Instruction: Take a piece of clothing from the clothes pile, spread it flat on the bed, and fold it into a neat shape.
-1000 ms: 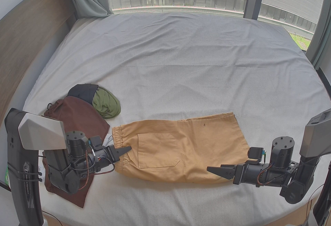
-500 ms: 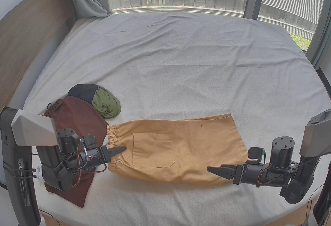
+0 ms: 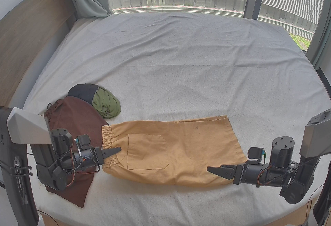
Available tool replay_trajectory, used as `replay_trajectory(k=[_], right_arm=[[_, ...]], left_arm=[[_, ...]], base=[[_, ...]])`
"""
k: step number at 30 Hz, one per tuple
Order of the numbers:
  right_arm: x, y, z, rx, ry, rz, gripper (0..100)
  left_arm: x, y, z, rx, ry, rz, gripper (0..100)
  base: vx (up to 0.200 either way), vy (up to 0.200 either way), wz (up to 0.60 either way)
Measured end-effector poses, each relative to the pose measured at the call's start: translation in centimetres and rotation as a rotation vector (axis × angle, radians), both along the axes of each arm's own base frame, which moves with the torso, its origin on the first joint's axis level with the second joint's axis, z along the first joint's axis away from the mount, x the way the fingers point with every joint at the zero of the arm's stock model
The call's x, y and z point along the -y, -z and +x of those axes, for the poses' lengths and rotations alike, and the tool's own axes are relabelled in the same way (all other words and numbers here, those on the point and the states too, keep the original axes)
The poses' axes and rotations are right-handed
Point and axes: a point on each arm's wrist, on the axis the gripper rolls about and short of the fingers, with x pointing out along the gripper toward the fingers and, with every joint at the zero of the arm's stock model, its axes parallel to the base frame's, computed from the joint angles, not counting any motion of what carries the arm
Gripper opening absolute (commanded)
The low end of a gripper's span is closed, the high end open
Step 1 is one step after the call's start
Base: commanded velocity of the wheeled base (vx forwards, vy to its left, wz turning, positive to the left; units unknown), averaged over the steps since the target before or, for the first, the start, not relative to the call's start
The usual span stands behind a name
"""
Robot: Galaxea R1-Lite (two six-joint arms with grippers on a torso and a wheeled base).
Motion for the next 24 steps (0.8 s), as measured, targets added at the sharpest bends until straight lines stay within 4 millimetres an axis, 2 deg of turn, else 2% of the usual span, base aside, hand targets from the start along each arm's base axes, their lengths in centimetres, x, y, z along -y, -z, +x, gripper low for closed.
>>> replay_trajectory(k=[24], right_arm=[[0.0, 0.0, 0.0, 0.0, 0.001, 0.0, 100]], left_arm=[[-3.3, -0.5, -0.1, 0.054, -0.019, 0.013, 0]], base=[[0.0, 0.0, 0.0]])
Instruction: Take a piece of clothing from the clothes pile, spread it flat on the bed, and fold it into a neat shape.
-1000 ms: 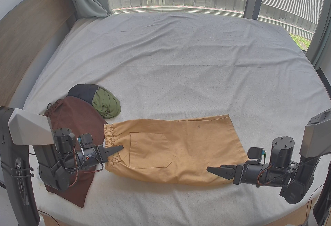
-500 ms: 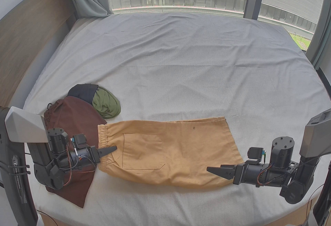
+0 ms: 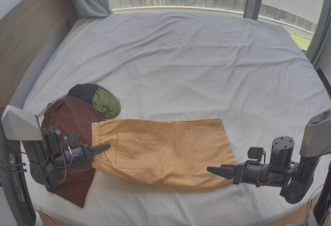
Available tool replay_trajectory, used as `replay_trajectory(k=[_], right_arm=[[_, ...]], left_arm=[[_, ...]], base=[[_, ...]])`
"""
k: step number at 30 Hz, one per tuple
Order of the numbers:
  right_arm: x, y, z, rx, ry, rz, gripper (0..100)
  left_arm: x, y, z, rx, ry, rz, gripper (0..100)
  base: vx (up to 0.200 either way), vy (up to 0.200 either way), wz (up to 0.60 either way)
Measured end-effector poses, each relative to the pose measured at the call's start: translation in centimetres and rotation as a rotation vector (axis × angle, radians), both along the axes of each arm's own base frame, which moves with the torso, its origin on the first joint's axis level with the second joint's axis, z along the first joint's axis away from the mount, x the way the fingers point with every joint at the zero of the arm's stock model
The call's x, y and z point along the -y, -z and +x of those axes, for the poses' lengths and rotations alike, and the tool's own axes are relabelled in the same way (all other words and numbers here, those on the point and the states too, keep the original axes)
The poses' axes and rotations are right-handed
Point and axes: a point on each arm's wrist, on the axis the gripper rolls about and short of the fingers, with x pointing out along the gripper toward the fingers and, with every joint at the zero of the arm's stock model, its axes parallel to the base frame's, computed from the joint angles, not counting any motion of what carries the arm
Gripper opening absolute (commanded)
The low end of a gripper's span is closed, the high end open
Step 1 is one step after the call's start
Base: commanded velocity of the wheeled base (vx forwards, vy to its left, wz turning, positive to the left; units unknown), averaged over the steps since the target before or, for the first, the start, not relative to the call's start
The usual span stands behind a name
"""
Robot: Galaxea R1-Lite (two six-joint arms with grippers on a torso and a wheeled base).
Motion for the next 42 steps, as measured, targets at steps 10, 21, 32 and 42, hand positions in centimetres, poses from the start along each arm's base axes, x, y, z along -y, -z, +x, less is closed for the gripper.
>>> replay_trajectory(k=[10, 21, 32, 42], right_arm=[[-0.1, 0.0, -0.1, -0.001, -0.002, -0.001, 100], [-0.2, -0.1, -0.2, 0.007, -0.008, -0.002, 100], [-0.1, -0.4, -0.2, 0.016, -0.005, 0.002, 100], [-0.4, -1.0, -0.5, 0.036, -0.018, 0.012, 100]], left_arm=[[-0.9, -0.2, 0.0, 0.007, -0.021, -0.002, 0], [0.2, -1.1, -0.1, 0.005, -0.001, -0.025, 0], [3.1, -3.2, -0.1, -0.01, 0.008, -0.084, 0], [5.3, -4.4, -0.4, 0.027, 0.027, -0.081, 0]], base=[[0.0, 0.0, 0.0], [0.0, 0.0, 0.0], [0.0, 0.0, 0.0], [0.0, 0.0, 0.0]])
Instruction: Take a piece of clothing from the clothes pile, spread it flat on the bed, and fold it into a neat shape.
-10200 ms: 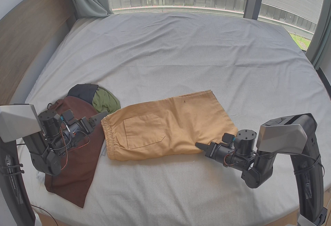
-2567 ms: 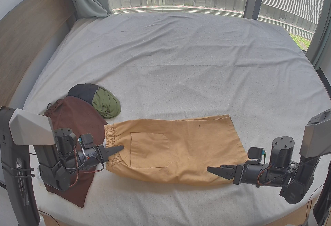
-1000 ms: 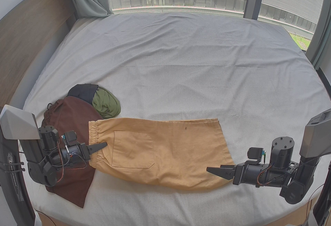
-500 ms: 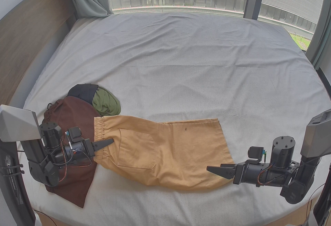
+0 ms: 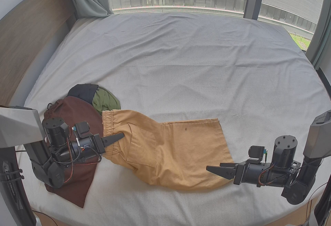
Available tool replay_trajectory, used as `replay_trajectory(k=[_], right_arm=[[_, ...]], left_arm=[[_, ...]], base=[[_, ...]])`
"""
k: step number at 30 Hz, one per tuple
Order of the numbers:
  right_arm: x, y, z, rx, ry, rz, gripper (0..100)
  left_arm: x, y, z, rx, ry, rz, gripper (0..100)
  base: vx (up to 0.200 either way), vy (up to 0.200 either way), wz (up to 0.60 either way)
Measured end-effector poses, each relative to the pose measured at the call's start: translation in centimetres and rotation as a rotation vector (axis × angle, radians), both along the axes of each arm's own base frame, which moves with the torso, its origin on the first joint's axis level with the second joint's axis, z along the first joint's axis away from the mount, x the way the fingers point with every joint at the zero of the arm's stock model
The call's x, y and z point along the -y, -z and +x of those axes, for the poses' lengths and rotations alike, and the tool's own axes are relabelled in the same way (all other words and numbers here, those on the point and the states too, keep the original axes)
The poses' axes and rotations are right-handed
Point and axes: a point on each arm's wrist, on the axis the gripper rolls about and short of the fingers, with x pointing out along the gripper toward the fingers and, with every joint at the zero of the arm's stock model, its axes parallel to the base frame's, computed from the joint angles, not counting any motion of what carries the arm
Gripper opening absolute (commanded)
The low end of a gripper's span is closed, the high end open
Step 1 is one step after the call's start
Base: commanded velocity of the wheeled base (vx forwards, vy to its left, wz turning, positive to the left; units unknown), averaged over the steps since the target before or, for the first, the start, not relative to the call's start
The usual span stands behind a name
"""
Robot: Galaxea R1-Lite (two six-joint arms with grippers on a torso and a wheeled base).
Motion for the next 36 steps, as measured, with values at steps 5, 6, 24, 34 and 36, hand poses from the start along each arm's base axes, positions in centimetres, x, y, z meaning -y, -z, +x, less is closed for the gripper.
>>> replay_trajectory(k=[5, 6, 24, 34, 36], right_arm=[[0.0, -0.1, -0.1, 0.002, -0.002, 0.002, 100], [0.0, -0.1, -0.1, 0.003, -0.002, 0.002, 100], [0.0, -0.2, -0.1, 0.007, -0.001, 0.003, 100], [0.0, -0.2, 0.0, 0.006, -0.001, 0.004, 100], [0.1, -0.2, 0.0, 0.007, 0.002, 0.004, 100]], left_arm=[[1.1, -0.4, 0.0, -0.006, 0.022, -0.019, 0], [1.2, -0.4, 0.0, -0.005, 0.024, -0.021, 0], [6.0, -0.3, -0.3, -0.039, 0.031, -0.052, 0], [8.1, 0.3, -0.3, -0.097, 0.065, -0.09, 0], [8.4, 0.3, -0.2, -0.098, 0.074, -0.095, 0]], base=[[0.0, 0.0, 0.0], [0.0, 0.0, 0.0], [0.0, 0.0, 0.0], [0.0, 0.0, 0.0], [0.0, 0.0, 0.0]])
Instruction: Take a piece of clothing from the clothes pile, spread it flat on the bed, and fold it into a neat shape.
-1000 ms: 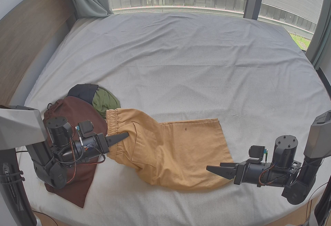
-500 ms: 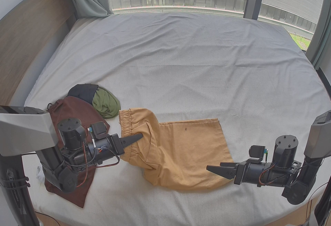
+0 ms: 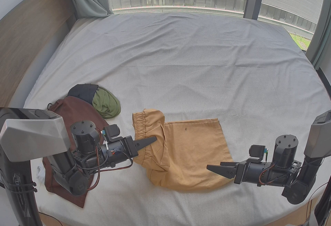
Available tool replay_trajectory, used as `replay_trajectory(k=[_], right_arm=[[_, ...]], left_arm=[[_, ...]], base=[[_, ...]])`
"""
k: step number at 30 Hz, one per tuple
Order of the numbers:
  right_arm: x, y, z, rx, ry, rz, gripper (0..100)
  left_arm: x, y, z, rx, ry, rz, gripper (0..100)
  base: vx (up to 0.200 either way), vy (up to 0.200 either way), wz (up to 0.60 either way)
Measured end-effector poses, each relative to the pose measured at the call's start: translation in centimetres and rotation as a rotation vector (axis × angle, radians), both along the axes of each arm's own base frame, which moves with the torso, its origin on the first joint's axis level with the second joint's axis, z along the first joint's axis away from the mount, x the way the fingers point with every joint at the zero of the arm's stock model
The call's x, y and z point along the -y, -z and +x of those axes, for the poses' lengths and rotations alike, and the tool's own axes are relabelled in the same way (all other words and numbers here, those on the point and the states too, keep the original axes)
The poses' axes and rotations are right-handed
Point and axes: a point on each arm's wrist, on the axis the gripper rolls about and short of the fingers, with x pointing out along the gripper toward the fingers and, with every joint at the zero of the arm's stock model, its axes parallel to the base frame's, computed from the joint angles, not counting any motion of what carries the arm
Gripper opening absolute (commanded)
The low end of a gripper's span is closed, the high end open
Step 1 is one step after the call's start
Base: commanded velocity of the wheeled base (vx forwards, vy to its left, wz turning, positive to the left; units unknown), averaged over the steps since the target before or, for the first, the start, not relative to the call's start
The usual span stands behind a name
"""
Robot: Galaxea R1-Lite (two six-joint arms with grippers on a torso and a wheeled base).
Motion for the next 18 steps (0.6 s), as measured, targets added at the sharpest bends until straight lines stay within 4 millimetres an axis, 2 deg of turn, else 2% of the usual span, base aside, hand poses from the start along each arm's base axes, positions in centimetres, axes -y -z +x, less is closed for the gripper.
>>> replay_trajectory(k=[18], right_arm=[[0.8, -0.4, 1.0, 0.026, 0.046, 0.012, 100]], left_arm=[[3.7, -0.4, 0.9, -0.068, 0.065, -0.118, 0]], base=[[0.0, 0.0, 0.0]])
